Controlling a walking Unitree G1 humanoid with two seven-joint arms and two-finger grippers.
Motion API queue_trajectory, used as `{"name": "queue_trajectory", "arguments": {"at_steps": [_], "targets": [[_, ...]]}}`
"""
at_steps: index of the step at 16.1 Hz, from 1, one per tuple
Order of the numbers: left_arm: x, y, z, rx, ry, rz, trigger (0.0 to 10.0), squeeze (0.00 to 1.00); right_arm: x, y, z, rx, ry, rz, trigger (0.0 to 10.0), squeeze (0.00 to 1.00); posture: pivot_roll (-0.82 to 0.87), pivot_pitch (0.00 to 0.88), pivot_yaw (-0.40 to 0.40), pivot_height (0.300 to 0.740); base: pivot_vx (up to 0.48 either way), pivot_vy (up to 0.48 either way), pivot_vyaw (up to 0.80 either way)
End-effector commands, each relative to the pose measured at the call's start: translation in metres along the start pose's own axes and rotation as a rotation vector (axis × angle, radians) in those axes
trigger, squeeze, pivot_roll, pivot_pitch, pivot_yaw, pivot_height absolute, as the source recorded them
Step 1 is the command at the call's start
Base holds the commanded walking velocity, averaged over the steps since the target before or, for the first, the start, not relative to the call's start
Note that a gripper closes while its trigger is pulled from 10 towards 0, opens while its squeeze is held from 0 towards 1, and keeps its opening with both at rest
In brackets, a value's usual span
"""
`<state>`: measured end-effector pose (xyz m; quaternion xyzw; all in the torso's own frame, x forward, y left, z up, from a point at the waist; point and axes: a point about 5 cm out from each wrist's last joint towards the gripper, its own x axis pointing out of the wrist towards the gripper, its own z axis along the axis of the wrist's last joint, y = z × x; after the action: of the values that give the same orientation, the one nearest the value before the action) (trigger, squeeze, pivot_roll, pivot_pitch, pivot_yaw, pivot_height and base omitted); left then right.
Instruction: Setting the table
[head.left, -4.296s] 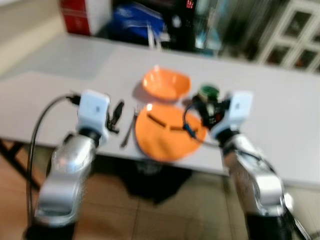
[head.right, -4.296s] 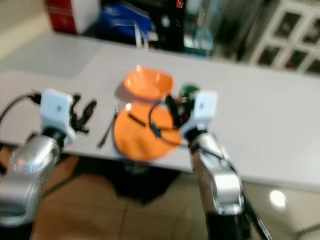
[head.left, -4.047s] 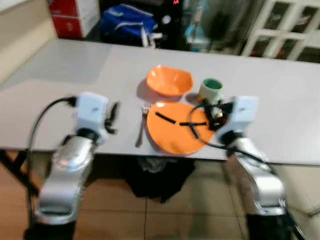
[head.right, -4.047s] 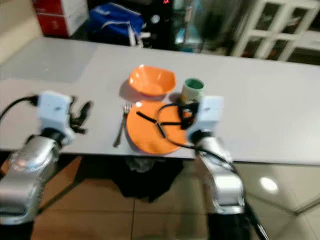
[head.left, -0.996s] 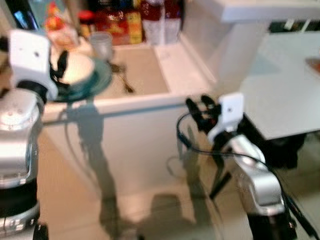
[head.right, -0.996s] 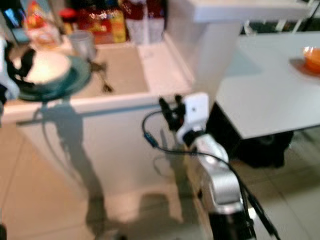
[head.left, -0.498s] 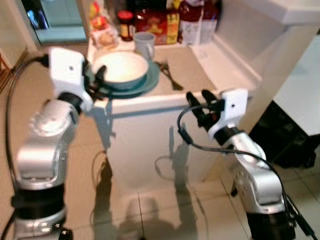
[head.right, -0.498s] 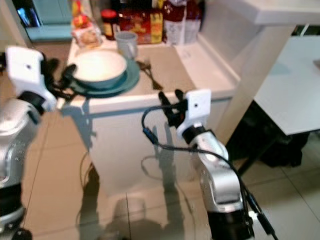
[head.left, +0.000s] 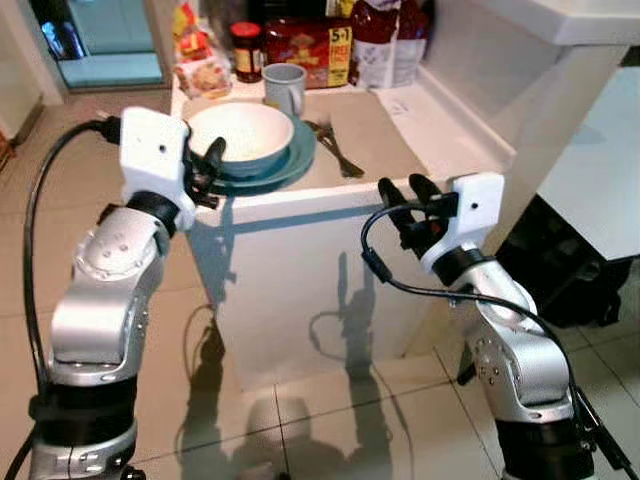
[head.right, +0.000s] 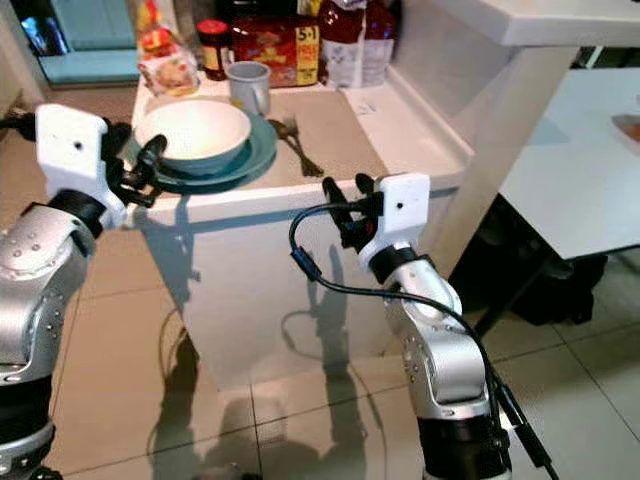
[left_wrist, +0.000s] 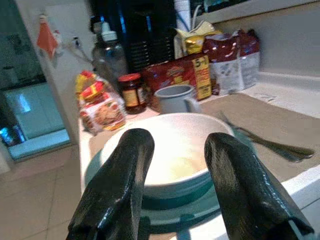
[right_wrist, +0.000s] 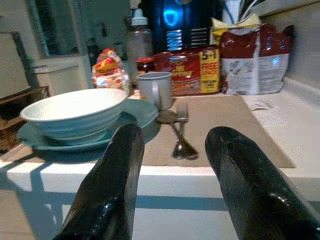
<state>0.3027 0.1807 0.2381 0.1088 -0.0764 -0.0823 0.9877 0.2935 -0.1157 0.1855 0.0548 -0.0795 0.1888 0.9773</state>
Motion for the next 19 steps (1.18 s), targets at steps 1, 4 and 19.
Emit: {"name": "queue_trajectory", "arguments": {"at_steps": [1, 4, 19], "targets": [[0.000, -0.002, 0.005, 0.013, -0.024, -0.004, 10.0, 0.00, 0.001, -0.004, 0.003, -0.029, -0.001, -0.025, 10.0, 0.00, 0.04, 0.000, -0.019, 0.740, 0.345, 0.000, 0.00], [0.002, -0.003, 0.005, 0.010, -0.030, -0.009, 10.0, 0.00, 0.001, -0.009, 0.004, -0.043, 0.002, -0.053, 10.0, 0.00, 0.04, 0.000, -0.018, 0.740, 0.439, 0.000, 0.80], [0.003, 0.013, 0.001, -0.048, 0.075, 0.004, 10.0, 0.00, -0.008, -0.014, 0.008, 0.036, 0.029, 0.078, 10.0, 0.00, 0.03, 0.000, -0.020, 0.740, 0.202, 0.000, 0.00]]}}
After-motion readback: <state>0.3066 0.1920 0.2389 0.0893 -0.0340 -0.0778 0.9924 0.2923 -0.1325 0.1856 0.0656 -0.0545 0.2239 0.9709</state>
